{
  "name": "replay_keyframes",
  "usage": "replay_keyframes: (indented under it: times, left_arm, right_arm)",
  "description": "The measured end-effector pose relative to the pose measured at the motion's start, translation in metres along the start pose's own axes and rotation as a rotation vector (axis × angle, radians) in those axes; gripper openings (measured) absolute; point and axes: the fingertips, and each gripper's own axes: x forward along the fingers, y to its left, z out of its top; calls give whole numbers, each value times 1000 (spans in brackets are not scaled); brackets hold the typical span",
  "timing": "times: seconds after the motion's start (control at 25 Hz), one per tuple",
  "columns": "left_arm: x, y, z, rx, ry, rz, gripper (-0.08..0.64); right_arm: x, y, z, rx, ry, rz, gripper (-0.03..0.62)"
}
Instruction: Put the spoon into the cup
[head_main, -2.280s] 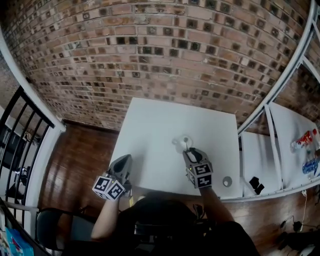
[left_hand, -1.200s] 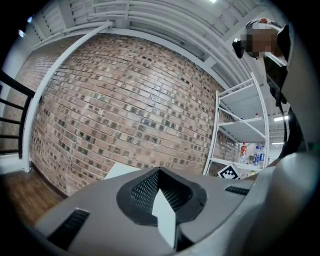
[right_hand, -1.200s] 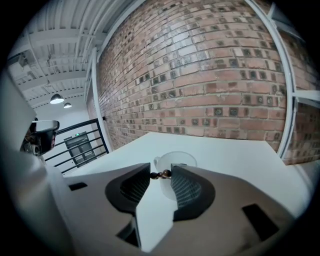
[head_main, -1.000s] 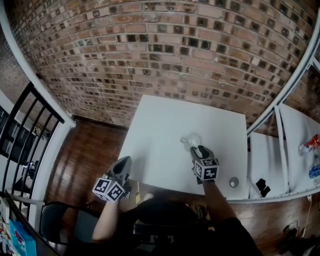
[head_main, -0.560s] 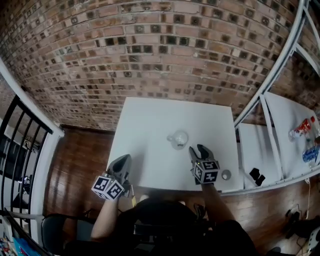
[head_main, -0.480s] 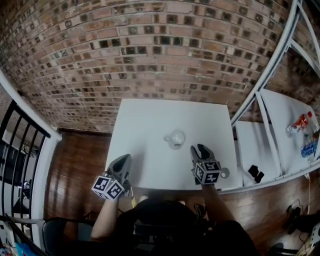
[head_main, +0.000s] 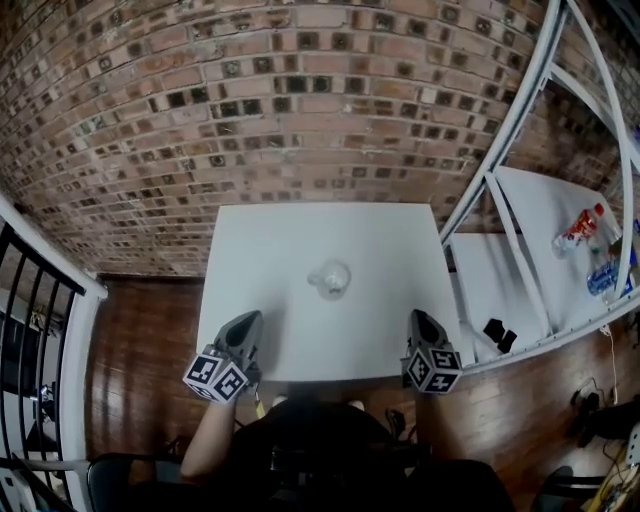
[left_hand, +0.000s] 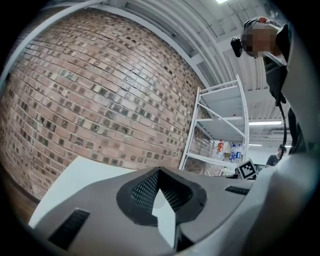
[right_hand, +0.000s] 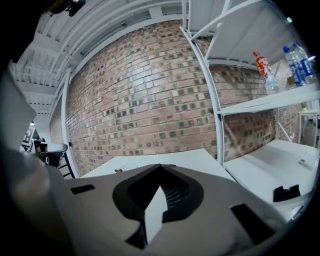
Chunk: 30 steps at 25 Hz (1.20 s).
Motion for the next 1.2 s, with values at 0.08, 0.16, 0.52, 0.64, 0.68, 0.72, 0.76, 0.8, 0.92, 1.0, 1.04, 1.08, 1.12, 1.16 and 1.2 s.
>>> replay_keyframes:
  times: [0.08,0.16,0.52,0.64,0.68,0.72,0.76,0.8,0.92,1.0,1.04,1.08,1.12,1.16,1.2]
  left_arm:
    - [-1,0,-3,-7,4,6,5]
    - [-4,1,-4,-11,6,16,4]
    - [-9,5,0,-6,-10,42,5]
    - [-10,6,0,-4,-14,48,5]
    - [-10,6,1,-5,-15,50,5]
    - [-10,7,2,-6,-17,52,3]
    - [-10,8,2,-7,-19,54,5]
    - [-10,9,2,-8,-20,58,3]
    - [-13,14,1,-14,-21,70,5]
    - [-17,17,-1,-16,-20,78,5]
    - [-19,19,0,-15,-20,83,5]
    - [-21,21,0,-15,-21,89,5]
    - [-22,24,1,-16,-23,95,5]
    - [-24,26,1,-18,-25,102,5]
    - [-25,27,2,-18,-28,108,5]
  right_arm:
    - [-3,-1,0,-8,-1,-1,5]
    - [-4,2,0,-19,0,11,3]
    - [6,26,-8,-14,24,87,2]
    - [12,35,-10,-40,35,115,2]
    - [13,37,-11,-45,41,120,2]
    - [14,39,-11,-49,47,123,2]
    - [15,40,-12,-50,52,127,2]
    - [16,41,-13,-51,57,129,2]
    - [16,40,-17,-51,65,125,2]
    - [15,38,-19,-50,68,119,2]
    - [16,38,-19,-50,69,118,2]
    - [17,39,-20,-52,70,119,2]
    - [18,39,-20,-56,72,121,2]
    - [19,40,-20,-63,74,122,2]
    - [20,40,-20,-70,76,124,2]
